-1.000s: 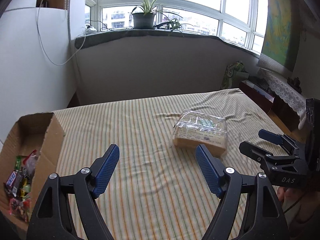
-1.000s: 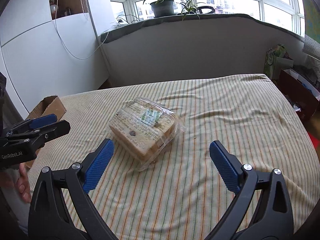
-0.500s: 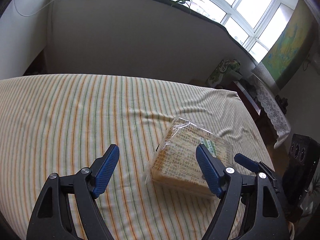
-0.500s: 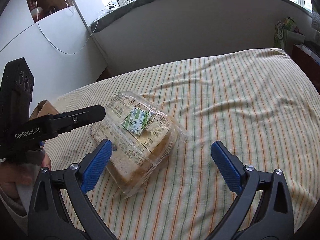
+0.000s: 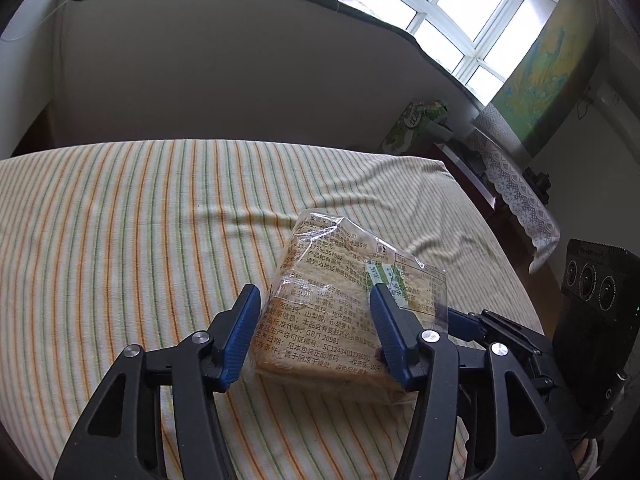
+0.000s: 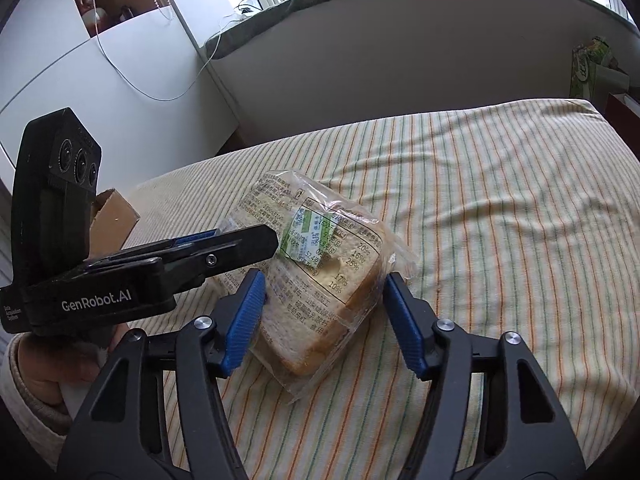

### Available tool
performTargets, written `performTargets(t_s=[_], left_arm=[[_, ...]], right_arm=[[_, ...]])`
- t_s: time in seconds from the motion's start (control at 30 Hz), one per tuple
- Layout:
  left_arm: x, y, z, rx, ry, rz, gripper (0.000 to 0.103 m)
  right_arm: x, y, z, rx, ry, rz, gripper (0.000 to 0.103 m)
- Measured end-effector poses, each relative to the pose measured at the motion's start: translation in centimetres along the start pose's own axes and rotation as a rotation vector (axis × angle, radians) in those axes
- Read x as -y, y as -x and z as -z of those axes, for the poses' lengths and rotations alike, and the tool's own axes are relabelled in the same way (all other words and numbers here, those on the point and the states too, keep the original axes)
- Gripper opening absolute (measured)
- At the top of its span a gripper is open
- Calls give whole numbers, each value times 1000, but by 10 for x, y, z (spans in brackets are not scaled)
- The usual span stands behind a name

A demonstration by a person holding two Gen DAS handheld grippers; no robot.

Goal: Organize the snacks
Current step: 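Lift the bread loaf with the left tool and carry it over the box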

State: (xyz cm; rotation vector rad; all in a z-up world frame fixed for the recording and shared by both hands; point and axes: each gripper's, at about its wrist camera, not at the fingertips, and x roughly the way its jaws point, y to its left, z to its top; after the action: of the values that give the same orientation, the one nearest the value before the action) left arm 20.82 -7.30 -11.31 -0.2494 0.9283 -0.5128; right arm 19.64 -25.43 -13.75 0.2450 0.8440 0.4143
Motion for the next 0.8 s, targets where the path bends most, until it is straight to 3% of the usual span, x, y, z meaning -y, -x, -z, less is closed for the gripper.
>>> performTargets(t_s=[0.37,0.8], left_arm=[[26,15,13,19,5,22,54],[73,118,1,236,-74,38,54]], right_arm=[[-5,44,9,83,7,16,63],[-79,148,-6,273,152,17,62]])
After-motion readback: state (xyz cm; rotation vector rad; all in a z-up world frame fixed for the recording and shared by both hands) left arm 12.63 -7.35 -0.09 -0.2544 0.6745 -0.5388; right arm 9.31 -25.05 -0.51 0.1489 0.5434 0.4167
